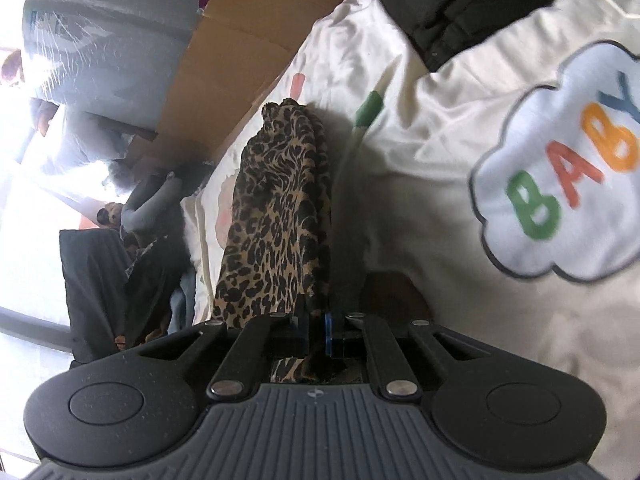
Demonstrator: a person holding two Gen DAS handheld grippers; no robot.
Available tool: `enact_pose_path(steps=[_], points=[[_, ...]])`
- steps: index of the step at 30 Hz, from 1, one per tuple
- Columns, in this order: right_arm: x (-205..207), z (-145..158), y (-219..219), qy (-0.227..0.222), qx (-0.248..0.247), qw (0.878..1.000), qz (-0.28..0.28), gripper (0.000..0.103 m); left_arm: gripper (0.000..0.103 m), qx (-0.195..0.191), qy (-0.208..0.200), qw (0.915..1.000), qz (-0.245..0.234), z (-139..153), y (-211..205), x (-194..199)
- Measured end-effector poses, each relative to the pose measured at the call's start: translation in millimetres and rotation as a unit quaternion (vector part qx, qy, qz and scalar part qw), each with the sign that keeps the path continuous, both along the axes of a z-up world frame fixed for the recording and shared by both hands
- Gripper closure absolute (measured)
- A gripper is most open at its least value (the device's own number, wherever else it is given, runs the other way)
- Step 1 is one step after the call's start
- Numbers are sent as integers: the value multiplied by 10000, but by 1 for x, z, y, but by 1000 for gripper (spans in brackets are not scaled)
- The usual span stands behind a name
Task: Fold clothes
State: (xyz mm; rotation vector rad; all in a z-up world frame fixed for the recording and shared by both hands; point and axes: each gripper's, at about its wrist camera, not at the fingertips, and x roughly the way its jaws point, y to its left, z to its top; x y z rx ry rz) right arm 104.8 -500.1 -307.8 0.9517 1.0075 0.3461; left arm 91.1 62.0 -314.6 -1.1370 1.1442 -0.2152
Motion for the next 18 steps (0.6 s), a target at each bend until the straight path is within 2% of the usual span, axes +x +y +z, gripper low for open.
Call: enact_pose_path(steps=[7, 12, 13, 14, 16, 18], points=[[-18, -38, -6, 413, 60, 9991, -73, 98, 97, 259, 620, 9977, 60, -35, 1, -14], [-13, -58, -1, 680, -32, 9977, 13, 94, 97, 333, 757, 9966, 57, -50, 3, -15], [-12, -62, 0, 726, -58, 9973, 38, 92, 97, 353, 761, 9965, 47, -51, 3, -15], [-11, -64, 0, 760, -44, 9971, 61, 85, 97, 363, 768, 9964, 39, -52, 3, -15], [-9, -69, 1, 799, -7, 9968, 92, 77, 97, 372, 792, 9962, 33, -53, 3, -14], [-6, -72, 3, 806, -26, 9967, 121, 74, 97, 368, 812, 9960, 33, -55, 2, -14]])
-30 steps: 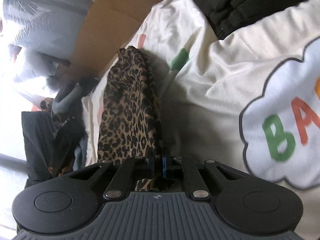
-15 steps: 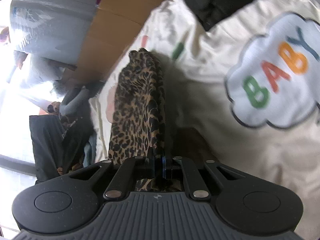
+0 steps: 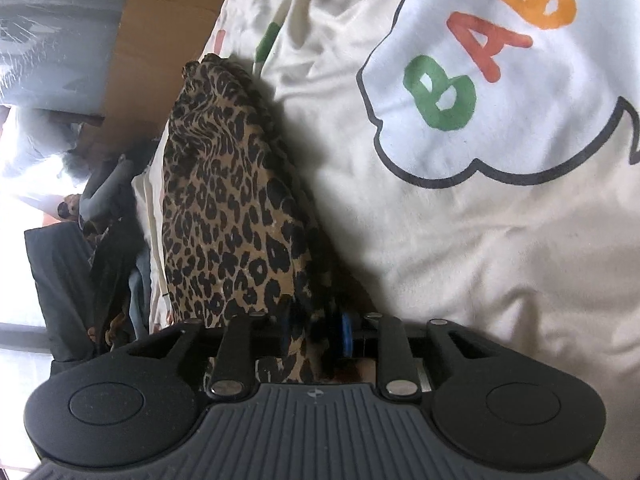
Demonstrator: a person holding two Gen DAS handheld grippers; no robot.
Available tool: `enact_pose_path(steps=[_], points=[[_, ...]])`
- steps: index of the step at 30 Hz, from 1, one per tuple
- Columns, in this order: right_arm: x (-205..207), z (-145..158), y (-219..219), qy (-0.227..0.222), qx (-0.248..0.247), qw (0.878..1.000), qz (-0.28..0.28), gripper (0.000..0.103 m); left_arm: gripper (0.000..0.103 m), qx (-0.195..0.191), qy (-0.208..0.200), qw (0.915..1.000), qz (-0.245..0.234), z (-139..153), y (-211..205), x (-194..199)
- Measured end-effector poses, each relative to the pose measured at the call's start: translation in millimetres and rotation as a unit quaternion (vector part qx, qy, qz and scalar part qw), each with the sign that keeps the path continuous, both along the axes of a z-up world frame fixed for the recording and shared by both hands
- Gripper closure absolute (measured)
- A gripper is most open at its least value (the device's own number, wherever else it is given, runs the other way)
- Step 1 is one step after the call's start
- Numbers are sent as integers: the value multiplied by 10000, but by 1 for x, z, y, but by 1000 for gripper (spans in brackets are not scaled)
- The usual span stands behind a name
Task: Fold clothes
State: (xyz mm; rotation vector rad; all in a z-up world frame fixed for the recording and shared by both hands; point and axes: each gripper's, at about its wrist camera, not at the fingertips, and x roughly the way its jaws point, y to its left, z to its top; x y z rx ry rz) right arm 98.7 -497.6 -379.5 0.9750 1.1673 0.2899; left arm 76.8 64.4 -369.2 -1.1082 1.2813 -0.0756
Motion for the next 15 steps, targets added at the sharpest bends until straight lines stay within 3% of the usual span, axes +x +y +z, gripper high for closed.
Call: enact_pose_path(steps=[4, 7, 15], points=[[3, -1, 3, -14, -44, 10000, 70, 74, 97, -36, -52, 10000, 6, 4, 0, -1], [1, 4, 6, 51, -115, 9998, 185, 96, 97, -79, -130, 9999, -22, 14, -1, -2], [-10, 51, 11, -371, -109, 9992, -34, 97, 97, -439, -587, 9972, -163, 66, -7, -1]])
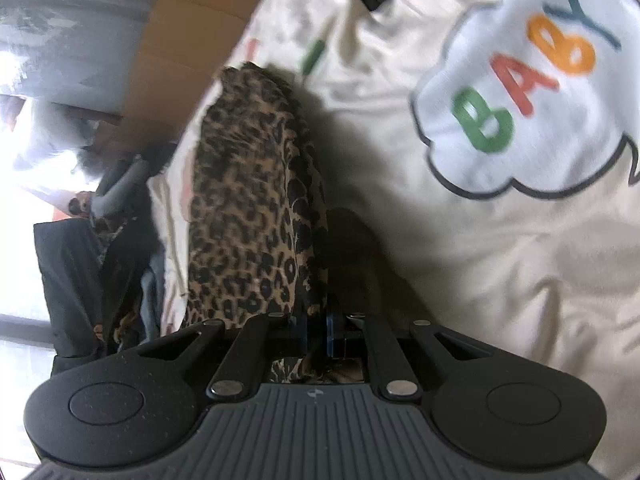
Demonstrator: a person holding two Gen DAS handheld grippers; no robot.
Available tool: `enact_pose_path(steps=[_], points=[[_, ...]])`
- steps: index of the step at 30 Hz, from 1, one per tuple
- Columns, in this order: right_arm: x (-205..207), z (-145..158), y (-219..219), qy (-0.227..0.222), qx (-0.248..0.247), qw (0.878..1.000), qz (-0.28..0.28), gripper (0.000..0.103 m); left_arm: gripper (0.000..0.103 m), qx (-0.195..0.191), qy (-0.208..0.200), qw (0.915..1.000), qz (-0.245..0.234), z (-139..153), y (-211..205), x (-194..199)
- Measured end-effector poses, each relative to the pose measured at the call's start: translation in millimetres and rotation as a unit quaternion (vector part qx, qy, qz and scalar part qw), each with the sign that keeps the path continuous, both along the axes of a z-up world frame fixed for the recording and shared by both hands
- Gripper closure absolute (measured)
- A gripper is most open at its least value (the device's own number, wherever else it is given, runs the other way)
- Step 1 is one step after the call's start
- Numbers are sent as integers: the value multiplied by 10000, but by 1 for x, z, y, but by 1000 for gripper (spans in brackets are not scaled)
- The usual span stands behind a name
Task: Fold clothes
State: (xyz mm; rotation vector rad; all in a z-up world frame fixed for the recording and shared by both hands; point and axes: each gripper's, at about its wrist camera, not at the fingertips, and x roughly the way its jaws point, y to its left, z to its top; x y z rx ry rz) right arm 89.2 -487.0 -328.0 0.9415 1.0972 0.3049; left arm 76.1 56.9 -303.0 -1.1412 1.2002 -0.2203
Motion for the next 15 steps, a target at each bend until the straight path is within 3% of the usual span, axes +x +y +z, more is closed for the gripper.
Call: enact_pose_path(steps=[7, 15], points=[[-4, 46, 2, -325, -92, 9994, 48, 97, 97, -177, -290, 9994, -112, 35, -9, -10], [-32, 66, -2, -335, -120, 9993, 109, 97, 97, -318, -80, 9994, -71, 32, -5, -40]])
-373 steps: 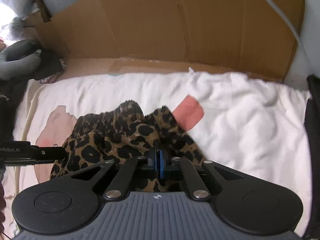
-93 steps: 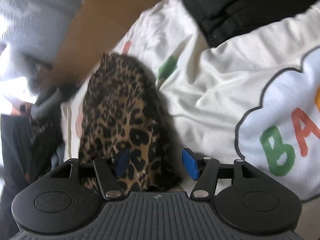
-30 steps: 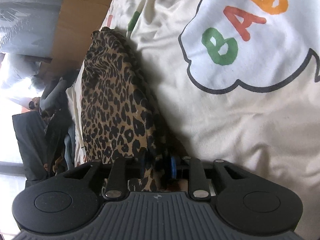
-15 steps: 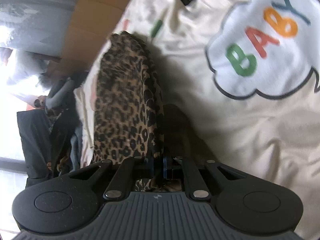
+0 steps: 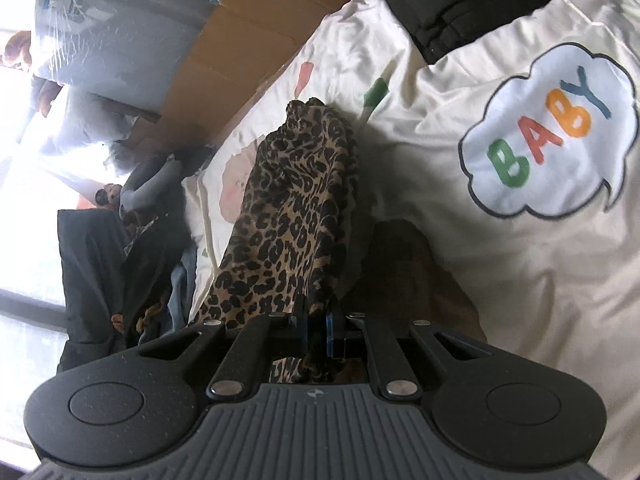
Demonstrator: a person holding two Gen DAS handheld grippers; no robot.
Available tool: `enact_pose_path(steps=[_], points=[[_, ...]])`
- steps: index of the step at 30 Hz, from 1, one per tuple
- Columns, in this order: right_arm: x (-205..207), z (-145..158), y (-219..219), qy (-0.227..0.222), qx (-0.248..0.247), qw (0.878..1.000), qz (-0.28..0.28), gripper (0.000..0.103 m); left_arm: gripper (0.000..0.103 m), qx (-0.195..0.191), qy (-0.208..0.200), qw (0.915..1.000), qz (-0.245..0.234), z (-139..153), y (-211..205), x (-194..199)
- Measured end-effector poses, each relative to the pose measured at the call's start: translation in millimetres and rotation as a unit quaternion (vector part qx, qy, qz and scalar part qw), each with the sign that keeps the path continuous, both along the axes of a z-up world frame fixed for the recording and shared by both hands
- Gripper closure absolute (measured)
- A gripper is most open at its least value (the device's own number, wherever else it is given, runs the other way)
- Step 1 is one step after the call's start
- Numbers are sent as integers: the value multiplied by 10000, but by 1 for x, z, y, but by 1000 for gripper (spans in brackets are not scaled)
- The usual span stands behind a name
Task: Fold clothes
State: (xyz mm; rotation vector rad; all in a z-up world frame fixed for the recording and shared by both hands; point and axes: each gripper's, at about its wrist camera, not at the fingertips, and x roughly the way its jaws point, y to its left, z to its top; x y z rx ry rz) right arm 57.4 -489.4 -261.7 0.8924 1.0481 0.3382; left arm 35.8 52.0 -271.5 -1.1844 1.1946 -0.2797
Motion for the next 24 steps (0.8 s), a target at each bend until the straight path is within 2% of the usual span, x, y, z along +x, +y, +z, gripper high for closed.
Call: enact_pose_path(steps=[6, 10, 17, 24], points=[[-23, -6, -4, 100, 148, 9998, -126, 97, 97, -68, 161, 9998, 30, -10, 2, -15], [-27, -7, -7, 16, 249, 9994, -252, 97, 97, -140, 176, 9997, 132, -13, 5, -14], [-17, -3, -17, -210, 407, 9979, -458, 97, 97, -229, 130, 9989, 379, -17, 14, 2], [8, -5, -19, -306, 479, 9967, -575, 97, 97, -260, 42, 9979, 589, -19, 22, 33]])
